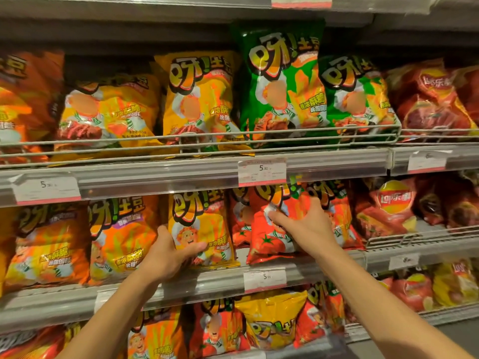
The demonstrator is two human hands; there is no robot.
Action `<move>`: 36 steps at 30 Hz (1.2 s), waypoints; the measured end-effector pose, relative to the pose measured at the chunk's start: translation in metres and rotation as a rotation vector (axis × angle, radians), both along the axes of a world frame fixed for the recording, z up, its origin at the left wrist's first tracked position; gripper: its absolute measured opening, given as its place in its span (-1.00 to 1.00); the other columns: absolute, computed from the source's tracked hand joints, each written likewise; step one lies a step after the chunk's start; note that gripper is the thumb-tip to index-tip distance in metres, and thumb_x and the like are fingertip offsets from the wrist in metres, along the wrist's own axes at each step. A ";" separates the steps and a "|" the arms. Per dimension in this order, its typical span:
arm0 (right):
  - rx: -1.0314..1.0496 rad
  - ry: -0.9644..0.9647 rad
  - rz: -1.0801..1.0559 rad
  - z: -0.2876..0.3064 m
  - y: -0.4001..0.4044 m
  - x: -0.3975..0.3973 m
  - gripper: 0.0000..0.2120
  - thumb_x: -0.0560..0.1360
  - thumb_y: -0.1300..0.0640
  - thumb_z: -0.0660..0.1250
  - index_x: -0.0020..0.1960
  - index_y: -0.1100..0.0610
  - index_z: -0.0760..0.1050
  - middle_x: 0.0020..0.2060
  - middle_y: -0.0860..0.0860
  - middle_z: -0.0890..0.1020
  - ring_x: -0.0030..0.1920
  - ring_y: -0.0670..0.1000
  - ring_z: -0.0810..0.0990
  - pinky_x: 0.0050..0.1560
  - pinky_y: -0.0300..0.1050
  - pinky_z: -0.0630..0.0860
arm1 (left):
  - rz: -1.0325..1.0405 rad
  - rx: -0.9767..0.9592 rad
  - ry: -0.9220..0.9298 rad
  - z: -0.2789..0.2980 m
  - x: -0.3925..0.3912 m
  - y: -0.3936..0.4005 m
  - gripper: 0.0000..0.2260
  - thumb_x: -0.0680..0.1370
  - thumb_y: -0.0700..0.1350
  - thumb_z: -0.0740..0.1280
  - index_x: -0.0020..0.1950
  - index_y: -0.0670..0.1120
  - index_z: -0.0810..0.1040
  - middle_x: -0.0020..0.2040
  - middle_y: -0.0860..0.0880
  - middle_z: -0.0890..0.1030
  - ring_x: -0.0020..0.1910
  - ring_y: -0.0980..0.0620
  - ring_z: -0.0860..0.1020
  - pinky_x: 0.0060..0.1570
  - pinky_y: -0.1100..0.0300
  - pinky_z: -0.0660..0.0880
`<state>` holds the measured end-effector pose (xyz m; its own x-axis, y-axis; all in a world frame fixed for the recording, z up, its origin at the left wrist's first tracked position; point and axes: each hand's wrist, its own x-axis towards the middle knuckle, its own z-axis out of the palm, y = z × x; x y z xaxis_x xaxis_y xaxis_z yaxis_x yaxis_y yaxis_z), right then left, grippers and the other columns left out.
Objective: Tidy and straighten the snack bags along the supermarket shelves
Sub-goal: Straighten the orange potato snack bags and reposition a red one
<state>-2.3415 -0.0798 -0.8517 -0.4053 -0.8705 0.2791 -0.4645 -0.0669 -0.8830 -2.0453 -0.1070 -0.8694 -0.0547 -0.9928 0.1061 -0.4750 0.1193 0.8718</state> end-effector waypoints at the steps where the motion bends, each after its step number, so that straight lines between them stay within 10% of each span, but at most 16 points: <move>1: -0.012 0.001 -0.005 0.001 -0.006 0.003 -0.03 0.25 -0.33 0.58 0.44 0.11 0.28 0.25 -0.01 0.51 0.29 0.11 0.50 0.18 0.01 0.45 | 0.011 0.007 0.005 -0.001 -0.001 0.002 -0.32 0.38 0.07 0.55 0.29 -0.17 0.27 0.13 -0.01 0.53 0.11 0.00 0.53 -0.02 0.16 0.48; 15: -0.007 0.135 -0.002 -0.028 -0.003 0.024 -0.12 0.14 -0.61 0.39 0.18 -0.07 0.20 0.21 -0.01 0.50 0.19 0.07 0.51 0.10 0.08 0.54 | 0.035 -0.080 0.024 -0.009 -0.013 0.010 -0.42 0.46 0.01 0.50 0.33 -0.13 0.29 0.04 0.18 0.42 0.10 0.01 0.48 0.02 0.12 0.41; 20: 0.053 0.162 -0.031 -0.029 -0.006 0.024 0.00 0.10 -0.67 0.34 0.24 -0.01 0.18 0.25 0.04 0.50 0.18 0.11 0.52 0.02 0.04 0.52 | 0.006 -0.193 -0.012 -0.006 -0.016 0.024 -0.69 0.39 0.11 0.42 0.08 0.21 0.42 -0.03 0.30 0.59 0.01 0.27 0.56 -0.04 0.22 0.42; 27: 0.150 0.142 -0.002 -0.022 -0.010 0.025 0.28 0.04 -0.68 0.34 0.49 0.07 0.11 0.46 0.10 0.38 0.38 0.17 0.45 0.20 0.13 0.51 | 0.142 -0.257 -0.153 -0.017 -0.019 0.034 -0.14 0.50 0.09 0.39 0.61 -0.17 -0.03 0.54 -0.16 0.28 0.49 -0.12 0.30 0.43 -0.08 0.32; 31: 0.097 0.084 -0.005 -0.025 -0.003 0.023 0.33 -0.03 -0.70 0.35 0.51 0.00 0.07 0.50 0.06 0.32 0.44 0.12 0.38 0.28 0.12 0.47 | 0.269 -0.485 -0.235 -0.033 -0.028 0.043 -0.19 0.55 0.02 0.36 0.60 -0.23 -0.04 0.55 -0.24 0.19 0.53 -0.18 0.15 0.48 -0.11 0.20; 36: 0.042 0.105 0.003 -0.024 0.017 0.016 0.33 0.07 -0.70 0.30 0.63 -0.08 -0.05 0.63 -0.03 0.12 0.60 0.06 0.15 0.50 0.16 0.27 | 0.297 -0.845 -0.331 -0.045 -0.048 0.062 -0.50 0.54 0.03 0.31 0.39 -0.22 0.39 0.42 -0.29 0.29 0.46 -0.23 0.22 0.41 -0.09 0.16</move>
